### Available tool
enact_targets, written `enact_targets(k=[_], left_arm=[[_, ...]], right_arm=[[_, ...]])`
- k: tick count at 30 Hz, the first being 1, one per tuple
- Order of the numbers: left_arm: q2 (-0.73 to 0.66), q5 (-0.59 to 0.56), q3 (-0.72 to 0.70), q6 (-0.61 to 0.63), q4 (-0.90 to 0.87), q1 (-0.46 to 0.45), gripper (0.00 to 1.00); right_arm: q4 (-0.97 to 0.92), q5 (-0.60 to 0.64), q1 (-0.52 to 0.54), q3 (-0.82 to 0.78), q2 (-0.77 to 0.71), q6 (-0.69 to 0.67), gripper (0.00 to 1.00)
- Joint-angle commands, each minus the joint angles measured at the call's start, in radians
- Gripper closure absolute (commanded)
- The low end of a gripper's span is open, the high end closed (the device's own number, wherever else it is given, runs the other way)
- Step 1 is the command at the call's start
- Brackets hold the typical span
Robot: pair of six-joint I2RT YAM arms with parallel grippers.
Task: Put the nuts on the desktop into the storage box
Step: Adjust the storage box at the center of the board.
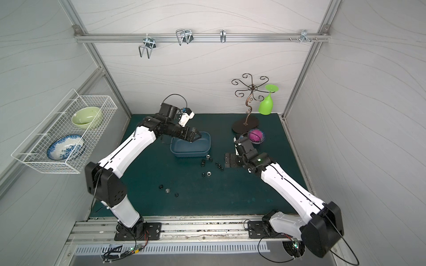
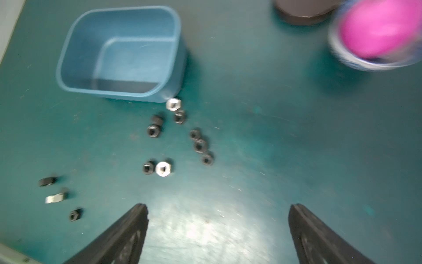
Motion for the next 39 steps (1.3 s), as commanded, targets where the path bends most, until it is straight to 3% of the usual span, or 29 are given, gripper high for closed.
enact_targets(k=[1, 7, 13, 20, 24, 29, 36, 39], left_arm=[[-0.049, -0.054, -0.124, 0.089, 0.013, 0.067, 0.01], [-0.197, -0.126, -0.342, 0.134, 0.046, 0.145, 0.01], [-0.237, -0.148, -0.468, 0.127, 0.057, 0.258, 0.01], [-0.294, -0.166, -0.585, 0.171, 0.077, 0.344, 0.01], [-0.312, -0.182, -0.632, 0.224, 0.076, 0.363, 0.01], [-0.321, -0.211, -0.655, 0.244, 0.078, 0.363, 0.02], [-0.314, -0.138, -0.65, 0.251, 0.055, 0.363, 0.02], [-0.31, -0.132, -0.649, 0.253, 0.055, 0.363, 0.02]], right_arm=[[0.047, -0.024, 0.041, 0.092, 0.109, 0.008, 0.01], [0.044, 0.001, 0.067, 0.272, 0.336, -0.003, 0.04], [-0.044, 0.037, 0.067, 0.502, 0.594, 0.009, 0.15], [-0.01, 0.07, 0.067, 0.63, 0.789, -0.036, 0.22], [-0.017, 0.05, 0.065, 0.687, 0.864, -0.101, 0.28], [-0.007, 0.037, 0.056, 0.735, 0.934, -0.171, 0.44], [0.007, -0.015, 0.03, 0.779, 0.983, -0.254, 0.61], [0.026, -0.051, 0.026, 0.781, 0.993, -0.314, 0.63]])
